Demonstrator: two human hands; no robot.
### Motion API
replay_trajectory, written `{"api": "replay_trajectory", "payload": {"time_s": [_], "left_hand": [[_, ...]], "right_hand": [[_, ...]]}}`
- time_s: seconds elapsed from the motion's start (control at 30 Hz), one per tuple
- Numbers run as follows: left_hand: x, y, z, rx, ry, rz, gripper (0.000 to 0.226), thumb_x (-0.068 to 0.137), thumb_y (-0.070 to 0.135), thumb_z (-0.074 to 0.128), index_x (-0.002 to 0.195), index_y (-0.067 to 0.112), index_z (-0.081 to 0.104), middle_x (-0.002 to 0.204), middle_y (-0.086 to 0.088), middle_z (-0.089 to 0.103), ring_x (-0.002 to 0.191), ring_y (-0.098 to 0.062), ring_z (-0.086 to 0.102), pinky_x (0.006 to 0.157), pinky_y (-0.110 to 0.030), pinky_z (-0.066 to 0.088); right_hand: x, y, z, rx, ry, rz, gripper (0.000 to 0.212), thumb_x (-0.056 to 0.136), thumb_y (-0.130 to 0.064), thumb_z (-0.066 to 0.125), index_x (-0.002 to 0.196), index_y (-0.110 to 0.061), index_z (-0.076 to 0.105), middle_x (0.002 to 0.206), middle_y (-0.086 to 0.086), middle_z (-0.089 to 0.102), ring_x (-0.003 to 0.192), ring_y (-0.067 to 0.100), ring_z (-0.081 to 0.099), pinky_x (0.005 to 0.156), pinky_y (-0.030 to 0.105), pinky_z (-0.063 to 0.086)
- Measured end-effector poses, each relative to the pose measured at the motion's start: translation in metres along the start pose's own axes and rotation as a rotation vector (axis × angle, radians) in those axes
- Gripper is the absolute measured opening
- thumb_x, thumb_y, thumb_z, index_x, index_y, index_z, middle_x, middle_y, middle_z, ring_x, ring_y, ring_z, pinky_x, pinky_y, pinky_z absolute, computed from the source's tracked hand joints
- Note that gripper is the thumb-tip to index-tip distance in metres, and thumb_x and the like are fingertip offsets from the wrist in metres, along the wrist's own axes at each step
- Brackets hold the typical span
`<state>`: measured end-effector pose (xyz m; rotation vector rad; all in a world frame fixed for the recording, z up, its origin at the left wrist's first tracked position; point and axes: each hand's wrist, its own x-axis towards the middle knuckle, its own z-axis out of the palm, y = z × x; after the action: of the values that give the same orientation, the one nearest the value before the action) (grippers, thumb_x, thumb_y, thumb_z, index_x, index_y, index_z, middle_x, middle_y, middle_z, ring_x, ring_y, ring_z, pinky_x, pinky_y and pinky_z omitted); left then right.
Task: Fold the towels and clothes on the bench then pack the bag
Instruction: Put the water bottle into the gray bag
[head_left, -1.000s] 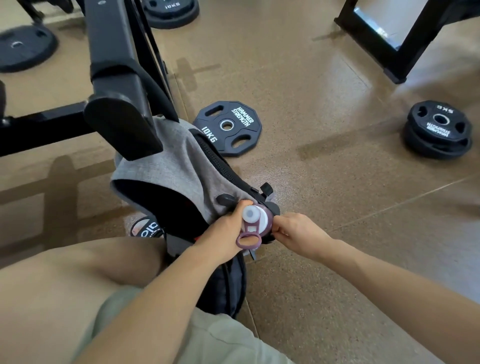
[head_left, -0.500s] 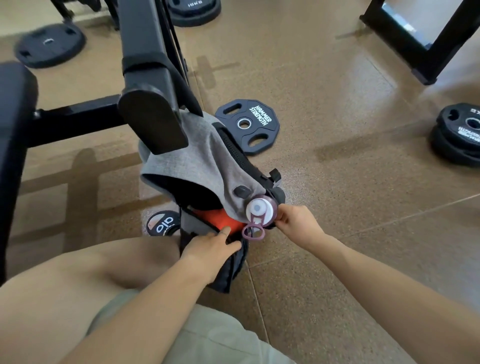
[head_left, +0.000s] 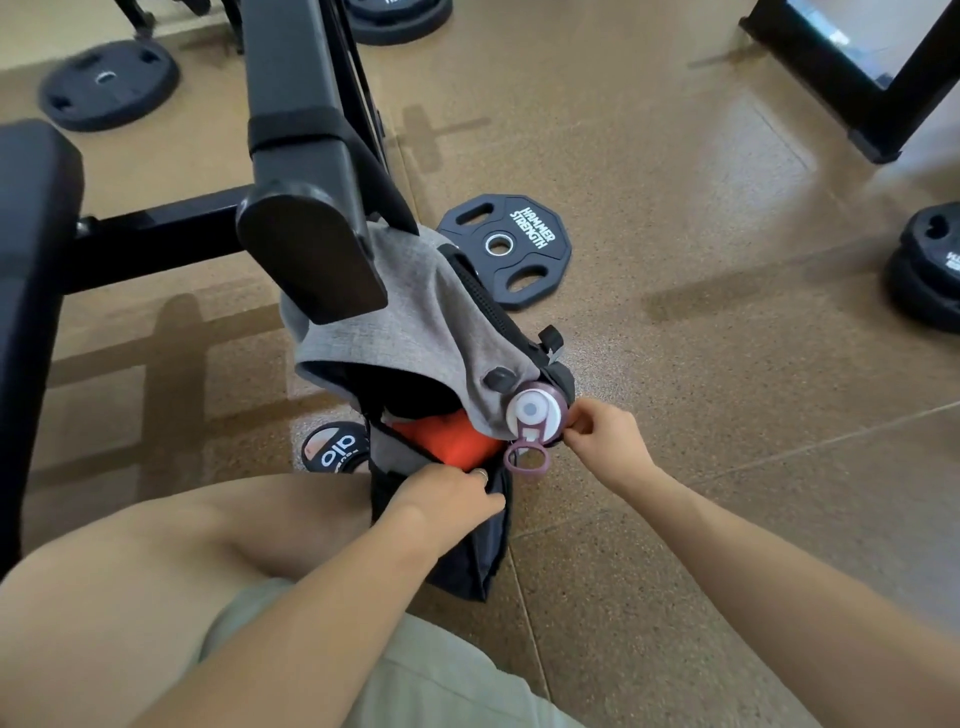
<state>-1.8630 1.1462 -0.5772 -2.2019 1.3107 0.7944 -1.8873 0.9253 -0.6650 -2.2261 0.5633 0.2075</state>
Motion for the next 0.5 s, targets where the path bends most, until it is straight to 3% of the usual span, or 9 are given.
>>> {"api": "replay_trajectory", "payload": {"time_s": [0.07,0.13,0.2,0.27,0.33,0.4,0.5], "left_hand": [[-0.009,-0.005,-0.005,-0.042,0.062,-0.019,0.038,0.09,-0.002,0.057,0.125,0.013,0.051,0.118,-0.01,0.051,0.1,-0.037,0.063,0.064,-0.04,0.038],[-0.023,-0.012,-0.015,-0.104,0.107,-0.066,0.03,0.09,0.005,0.055,0.118,0.016,0.054,0.114,-0.006,0.051,0.097,-0.036,0.063,0.064,-0.039,0.037],[-0.039,-0.025,-0.027,-0.159,0.141,-0.105,0.026,0.09,0.012,0.053,0.115,0.018,0.054,0.112,-0.004,0.051,0.097,-0.034,0.062,0.065,-0.038,0.035],[-0.057,-0.038,-0.036,-0.176,0.158,-0.119,0.021,0.091,0.021,0.054,0.112,0.02,0.053,0.111,-0.001,0.051,0.098,-0.03,0.061,0.065,-0.035,0.032],[-0.074,-0.05,-0.04,-0.2,0.17,-0.122,0.016,0.093,0.032,0.056,0.106,0.022,0.052,0.108,0.003,0.051,0.095,-0.026,0.06,0.063,-0.035,0.031],[-0.086,-0.06,-0.037,-0.251,0.178,-0.132,0.016,0.094,0.037,0.055,0.099,0.023,0.05,0.105,0.005,0.05,0.089,-0.024,0.058,0.065,-0.036,0.037],[-0.095,-0.073,-0.025,-0.32,0.198,-0.163,0.013,0.09,0.033,0.051,0.097,0.022,0.052,0.103,0.005,0.05,0.082,-0.02,0.053,0.069,-0.037,0.044]], "right_hand": [[-0.003,0.0,0.008,0.176,0.019,0.136,0.02,0.085,-0.001,0.065,0.094,-0.018,0.057,0.088,0.0,0.069,0.079,0.014,0.064,0.061,0.022,0.044],[-0.012,0.005,0.025,0.384,0.007,0.325,0.026,0.086,0.006,0.063,0.096,-0.015,0.051,0.098,0.008,0.069,0.082,0.018,0.064,0.066,0.032,0.054],[-0.019,0.006,0.046,0.572,-0.08,0.406,0.028,0.086,0.012,0.055,0.104,-0.01,0.056,0.111,0.015,0.07,0.092,0.025,0.067,0.086,0.046,0.059],[-0.022,-0.004,0.058,0.762,-0.15,0.434,0.046,0.088,0.017,0.043,0.127,-0.004,0.056,0.128,0.017,0.066,0.107,0.029,0.066,0.094,0.043,0.055],[-0.018,-0.017,0.061,0.929,-0.208,0.446,0.059,0.09,0.02,0.035,0.142,-0.004,0.047,0.139,0.014,0.061,0.114,0.028,0.065,0.089,0.035,0.056],[-0.009,-0.028,0.055,1.02,-0.299,0.465,0.065,0.089,0.019,0.035,0.144,-0.016,0.044,0.138,0.009,0.062,0.095,0.021,0.071,0.07,0.027,0.059],[0.008,-0.04,0.044,1.038,-0.42,0.442,0.057,0.089,0.017,0.036,0.127,-0.021,0.057,0.111,-0.001,0.072,0.07,0.014,0.07,0.056,0.023,0.056]]}}
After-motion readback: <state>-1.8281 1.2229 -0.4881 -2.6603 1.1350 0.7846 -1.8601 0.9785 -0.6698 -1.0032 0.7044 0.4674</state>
